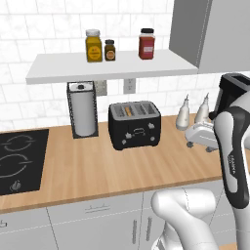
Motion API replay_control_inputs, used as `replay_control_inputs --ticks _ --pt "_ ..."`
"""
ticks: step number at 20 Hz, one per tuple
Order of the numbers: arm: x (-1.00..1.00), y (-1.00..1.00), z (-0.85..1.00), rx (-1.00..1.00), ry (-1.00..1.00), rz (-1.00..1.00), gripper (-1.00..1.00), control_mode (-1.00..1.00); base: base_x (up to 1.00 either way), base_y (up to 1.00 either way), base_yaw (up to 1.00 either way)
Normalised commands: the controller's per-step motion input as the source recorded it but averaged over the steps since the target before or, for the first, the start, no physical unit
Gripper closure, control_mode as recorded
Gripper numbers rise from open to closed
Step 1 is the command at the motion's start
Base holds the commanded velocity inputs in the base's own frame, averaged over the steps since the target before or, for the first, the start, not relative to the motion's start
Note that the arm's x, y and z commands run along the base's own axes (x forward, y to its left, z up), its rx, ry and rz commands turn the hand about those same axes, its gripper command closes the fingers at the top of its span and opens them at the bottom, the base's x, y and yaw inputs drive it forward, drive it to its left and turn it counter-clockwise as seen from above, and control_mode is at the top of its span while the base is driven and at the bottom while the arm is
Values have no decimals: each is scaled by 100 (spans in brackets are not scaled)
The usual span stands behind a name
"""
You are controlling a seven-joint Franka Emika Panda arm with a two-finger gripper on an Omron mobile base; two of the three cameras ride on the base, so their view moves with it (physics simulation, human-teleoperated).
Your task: Start the toaster. Once the lever pops up, take the bread to the plate on the dining counter.
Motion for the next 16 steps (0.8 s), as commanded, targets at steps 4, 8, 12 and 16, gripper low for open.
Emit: replay_control_inputs --ticks 4,8,12,16 --pt "0 0 0 0 0 0 -100 -100 0 0 0" --pt "0 0 0 0 0 0 -100 -100 0 0 0" --pt "0 0 0 0 0 0 -100 -100 0 0 0" --pt "0 0 0 0 0 0 -100 -100 0 0 0"
